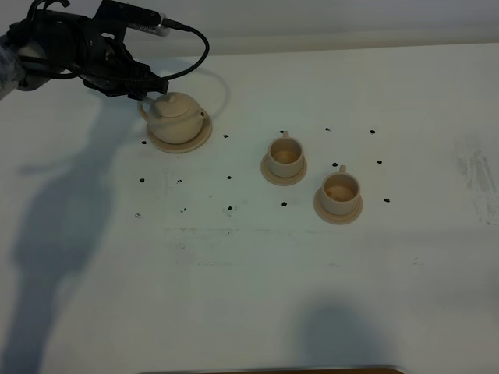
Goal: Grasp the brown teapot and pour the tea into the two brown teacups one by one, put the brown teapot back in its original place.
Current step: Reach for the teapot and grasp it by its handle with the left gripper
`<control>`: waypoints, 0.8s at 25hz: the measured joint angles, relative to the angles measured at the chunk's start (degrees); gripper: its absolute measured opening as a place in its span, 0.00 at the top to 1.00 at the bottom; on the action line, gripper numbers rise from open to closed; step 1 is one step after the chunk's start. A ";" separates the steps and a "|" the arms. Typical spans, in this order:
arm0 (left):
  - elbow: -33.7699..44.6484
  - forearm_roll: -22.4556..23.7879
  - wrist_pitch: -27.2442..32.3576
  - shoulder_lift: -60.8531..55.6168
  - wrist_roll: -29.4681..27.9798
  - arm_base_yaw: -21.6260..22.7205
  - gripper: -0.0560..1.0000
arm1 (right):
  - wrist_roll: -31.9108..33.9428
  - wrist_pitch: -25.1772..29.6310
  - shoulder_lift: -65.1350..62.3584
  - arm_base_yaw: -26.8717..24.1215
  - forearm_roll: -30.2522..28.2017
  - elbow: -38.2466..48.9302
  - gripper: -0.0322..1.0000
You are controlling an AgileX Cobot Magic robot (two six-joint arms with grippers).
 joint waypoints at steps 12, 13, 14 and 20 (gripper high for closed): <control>0.00 -0.33 3.28 -0.33 -0.06 0.15 0.51 | 0.00 0.00 0.00 0.00 0.00 0.00 0.54; 0.00 -0.40 3.57 -0.38 -0.06 0.15 0.51 | 0.00 0.00 0.00 0.00 0.00 0.00 0.54; 0.00 -0.72 3.80 -0.44 -0.06 0.15 0.51 | 0.00 0.00 0.00 0.00 0.00 0.00 0.54; 0.00 -2.88 6.53 -0.44 -0.06 0.15 0.51 | 0.00 0.00 0.00 0.00 0.00 0.00 0.54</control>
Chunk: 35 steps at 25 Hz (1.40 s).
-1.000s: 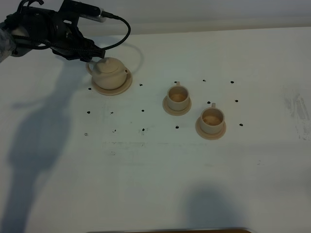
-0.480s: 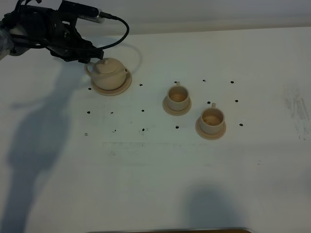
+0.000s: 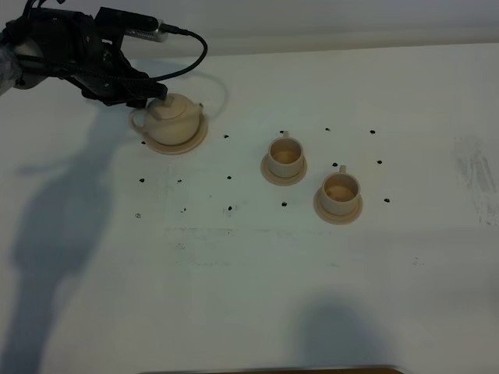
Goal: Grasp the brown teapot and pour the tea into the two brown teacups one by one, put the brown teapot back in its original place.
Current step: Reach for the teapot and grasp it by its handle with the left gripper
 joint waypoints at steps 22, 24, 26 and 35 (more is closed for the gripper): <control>0.00 1.04 5.80 -1.36 1.33 0.00 0.51 | 0.00 0.00 0.00 0.00 0.00 0.00 0.54; 0.00 1.49 6.11 -1.42 1.38 0.00 0.51 | 0.00 0.00 0.00 0.00 0.00 0.00 0.54; 0.00 2.08 6.11 -1.51 1.45 0.00 0.51 | 0.00 0.00 0.00 0.00 0.00 0.00 0.54; 0.00 3.40 7.62 -3.96 1.62 0.80 0.51 | 0.00 0.00 0.00 0.00 0.00 0.00 0.54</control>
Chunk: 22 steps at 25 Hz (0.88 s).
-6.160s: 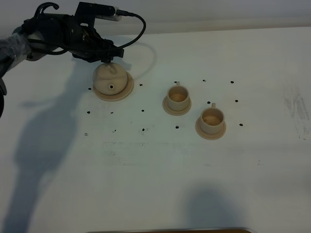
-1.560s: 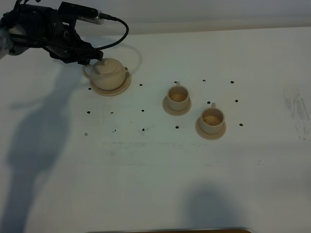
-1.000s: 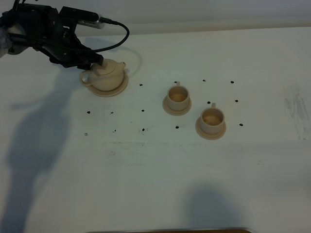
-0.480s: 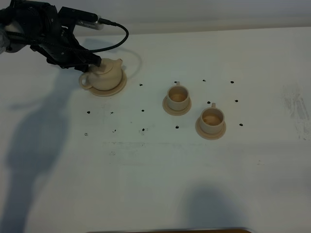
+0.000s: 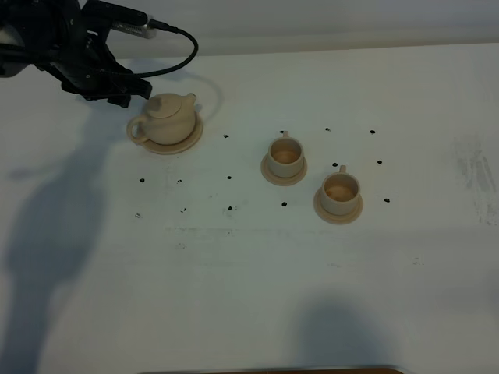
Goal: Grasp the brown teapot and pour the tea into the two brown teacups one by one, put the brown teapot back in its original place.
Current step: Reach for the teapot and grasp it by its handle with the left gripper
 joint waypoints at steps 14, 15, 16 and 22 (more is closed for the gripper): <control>1.29 0.08 -0.88 0.55 -2.72 0.26 0.51 | 0.00 0.00 0.00 0.00 0.00 0.00 0.54; 1.29 0.08 -0.92 0.94 -2.90 0.26 0.51 | 0.00 0.00 0.00 0.00 0.00 0.00 0.54; 1.29 0.01 -0.98 1.34 -3.00 0.26 0.51 | 0.00 0.00 0.00 0.00 0.00 0.00 0.54; 1.29 -1.89 -1.04 2.55 -3.10 0.30 0.52 | 0.00 0.00 0.00 0.00 0.00 0.00 0.54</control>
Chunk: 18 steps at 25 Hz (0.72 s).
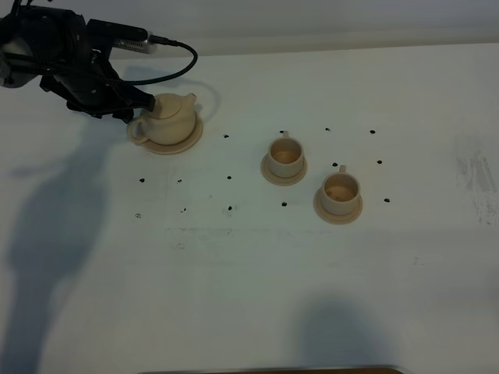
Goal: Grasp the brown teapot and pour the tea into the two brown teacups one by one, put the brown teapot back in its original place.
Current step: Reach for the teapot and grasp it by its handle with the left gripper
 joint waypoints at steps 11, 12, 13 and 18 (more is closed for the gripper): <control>0.00 -3.57 1.32 0.00 0.04 0.07 0.51 | 0.00 0.00 0.00 0.00 0.00 0.00 0.54; 0.00 -3.68 1.43 0.00 0.04 0.07 0.51 | 0.00 0.00 0.00 0.00 0.00 0.00 0.54; 0.00 -3.75 1.64 0.00 0.04 0.07 0.51 | 0.00 0.00 0.00 0.00 0.00 0.00 0.54; 0.00 -4.15 2.46 0.00 0.83 0.07 0.51 | 0.00 0.00 0.00 0.00 0.00 0.00 0.54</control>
